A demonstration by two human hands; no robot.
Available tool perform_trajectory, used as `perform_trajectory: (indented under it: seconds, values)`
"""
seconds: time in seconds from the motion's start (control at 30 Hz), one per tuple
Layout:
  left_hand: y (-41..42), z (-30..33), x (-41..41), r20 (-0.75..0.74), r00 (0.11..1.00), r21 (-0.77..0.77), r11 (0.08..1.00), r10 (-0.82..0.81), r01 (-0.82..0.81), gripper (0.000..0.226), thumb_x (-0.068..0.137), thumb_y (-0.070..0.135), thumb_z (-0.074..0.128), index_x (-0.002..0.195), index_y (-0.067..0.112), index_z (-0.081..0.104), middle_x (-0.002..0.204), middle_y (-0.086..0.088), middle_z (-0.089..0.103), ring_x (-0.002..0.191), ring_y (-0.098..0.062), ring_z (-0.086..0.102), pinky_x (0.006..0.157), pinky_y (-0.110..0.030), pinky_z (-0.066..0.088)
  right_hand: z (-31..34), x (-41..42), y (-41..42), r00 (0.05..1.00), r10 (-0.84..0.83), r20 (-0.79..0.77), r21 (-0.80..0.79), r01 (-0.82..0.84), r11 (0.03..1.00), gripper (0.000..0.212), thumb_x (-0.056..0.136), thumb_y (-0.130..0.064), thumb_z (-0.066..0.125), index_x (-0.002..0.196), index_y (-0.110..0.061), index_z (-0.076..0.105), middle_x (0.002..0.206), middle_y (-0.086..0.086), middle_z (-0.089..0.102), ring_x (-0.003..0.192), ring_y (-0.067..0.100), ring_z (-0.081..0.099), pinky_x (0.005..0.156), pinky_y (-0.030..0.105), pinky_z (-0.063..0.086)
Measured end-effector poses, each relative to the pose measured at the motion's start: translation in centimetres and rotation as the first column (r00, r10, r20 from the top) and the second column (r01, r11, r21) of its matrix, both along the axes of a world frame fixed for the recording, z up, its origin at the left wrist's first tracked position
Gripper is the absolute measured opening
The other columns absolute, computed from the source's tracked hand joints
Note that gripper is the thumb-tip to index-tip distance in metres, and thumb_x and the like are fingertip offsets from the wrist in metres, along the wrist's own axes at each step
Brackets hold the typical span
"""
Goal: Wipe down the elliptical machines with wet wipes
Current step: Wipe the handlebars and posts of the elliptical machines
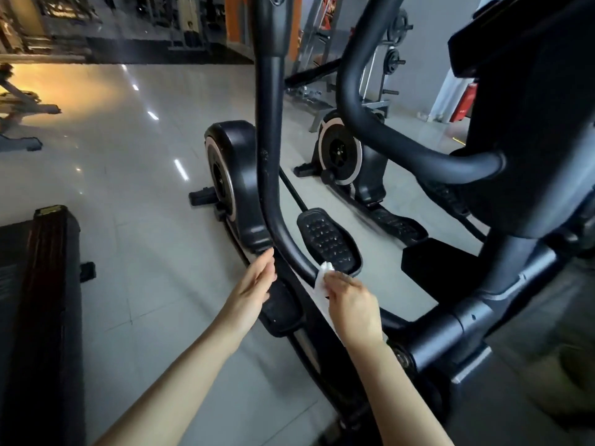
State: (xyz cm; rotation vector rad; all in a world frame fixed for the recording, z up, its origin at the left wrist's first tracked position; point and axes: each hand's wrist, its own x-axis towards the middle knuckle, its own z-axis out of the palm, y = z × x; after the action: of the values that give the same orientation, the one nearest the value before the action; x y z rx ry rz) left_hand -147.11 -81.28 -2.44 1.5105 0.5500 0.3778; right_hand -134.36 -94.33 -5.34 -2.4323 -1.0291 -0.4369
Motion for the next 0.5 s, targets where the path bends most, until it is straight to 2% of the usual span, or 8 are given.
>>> perform_trajectory:
  seconds: [0.07, 0.13, 0.2, 0.23, 0.3, 0.33, 0.4, 0.5]
  values:
    - [-1.4, -1.5, 0.0, -0.009, 1.000, -0.050, 0.999, -0.012, 0.011, 0.036, 0.103, 0.035, 0.039, 0.138, 0.040, 0.041, 0.150, 0.010, 0.042, 0.133, -0.009, 0.046, 0.108, -0.031, 0.039, 1.4, 0.8, -2.6, 0.997, -0.070, -0.043, -0.273, 0.056, 0.960, 0.018, 0.084, 0.001, 0.063, 0.072, -0.013, 0.059, 0.077, 0.006, 0.063, 0.067, 0.032, 0.061, 0.054, 0.029, 0.033]
    - [-2.5, -2.4, 0.0, -0.007, 0.999, -0.071, 0.997, -0.041, 0.040, 0.028, 0.103, 0.034, 0.041, 0.129, 0.045, 0.045, 0.143, 0.011, 0.048, 0.128, -0.007, 0.051, 0.106, -0.029, 0.041, 2.3, 2.2, -4.9, 0.982, -0.159, -0.099, -0.429, 0.102, 0.897, 0.024, 0.096, -0.012, 0.047, 0.073, -0.016, 0.052, 0.085, 0.009, 0.058, 0.077, 0.034, 0.054, 0.064, 0.028, 0.032]
    - [-3.3, -2.9, 0.0, -0.015, 0.998, -0.079, 0.995, -0.065, 0.064, 0.025, 0.102, 0.033, 0.042, 0.122, 0.046, 0.049, 0.135, 0.011, 0.053, 0.119, -0.003, 0.056, 0.103, -0.027, 0.044, 3.0, 3.3, -6.9, 0.956, -0.261, -0.134, -0.476, 0.169, 0.863, 0.025, 0.099, -0.023, 0.049, 0.077, -0.016, 0.059, 0.086, 0.011, 0.064, 0.081, 0.033, 0.060, 0.064, 0.027, 0.033]
    - [-3.6, -3.1, 0.0, -0.019, 0.997, -0.084, 0.994, -0.075, 0.073, 0.024, 0.102, 0.032, 0.044, 0.121, 0.044, 0.052, 0.131, 0.011, 0.056, 0.116, -0.001, 0.058, 0.102, -0.026, 0.045, 3.0, 3.5, -7.5, 0.953, -0.273, -0.129, -0.482, 0.180, 0.858, 0.023, 0.093, -0.025, 0.060, 0.072, -0.017, 0.058, 0.078, 0.009, 0.065, 0.075, 0.030, 0.064, 0.059, 0.026, 0.034]
    - [-4.2, -3.4, -0.3, -0.035, 0.997, -0.091, 0.993, -0.074, 0.071, 0.022, 0.101, 0.032, 0.047, 0.119, 0.037, 0.059, 0.122, 0.012, 0.063, 0.109, 0.000, 0.062, 0.099, -0.024, 0.047, 2.6, 3.3, -8.2, 0.990, -0.138, 0.030, -0.470, 0.136, 0.872, 0.054, 0.055, -0.013, 0.092, 0.050, -0.026, 0.040, 0.048, -0.003, 0.039, 0.038, 0.021, 0.049, 0.040, 0.021, 0.023]
    - [-4.4, -3.6, -0.5, -0.042, 0.997, -0.090, 0.994, -0.063, 0.059, 0.021, 0.100, 0.031, 0.048, 0.115, 0.034, 0.062, 0.117, 0.011, 0.066, 0.106, 0.000, 0.064, 0.097, -0.023, 0.048, 2.1, 3.2, -8.5, 0.990, -0.110, 0.091, -0.386, 0.137, 0.912, 0.066, 0.040, -0.005, 0.096, 0.045, -0.026, 0.034, 0.045, -0.007, 0.026, 0.027, 0.019, 0.035, 0.036, 0.019, 0.015]
    - [-4.7, -4.1, -1.0, -0.058, 0.997, -0.101, 0.994, -0.048, 0.041, 0.019, 0.100, 0.029, 0.050, 0.109, 0.032, 0.066, 0.110, 0.010, 0.069, 0.104, -0.003, 0.065, 0.090, -0.021, 0.048, 1.4, 2.0, -8.2, 0.994, -0.090, 0.059, -0.255, 0.103, 0.962, 0.055, 0.047, 0.006, 0.092, 0.044, -0.018, 0.043, 0.044, -0.005, 0.027, 0.029, 0.019, 0.025, 0.036, 0.017, 0.010]
    - [-4.6, -4.3, -1.5, -0.078, 0.989, -0.162, 0.981, -0.123, 0.109, 0.019, 0.100, 0.028, 0.051, 0.113, 0.031, 0.064, 0.113, 0.010, 0.069, 0.106, -0.003, 0.064, 0.087, -0.020, 0.048, -0.1, -0.7, -5.4, 0.999, -0.030, -0.041, -0.055, 0.027, 0.998, 0.014, 0.075, -0.004, 0.076, 0.067, -0.011, 0.067, 0.066, 0.001, 0.063, 0.054, 0.023, 0.060, 0.044, 0.024, 0.036]
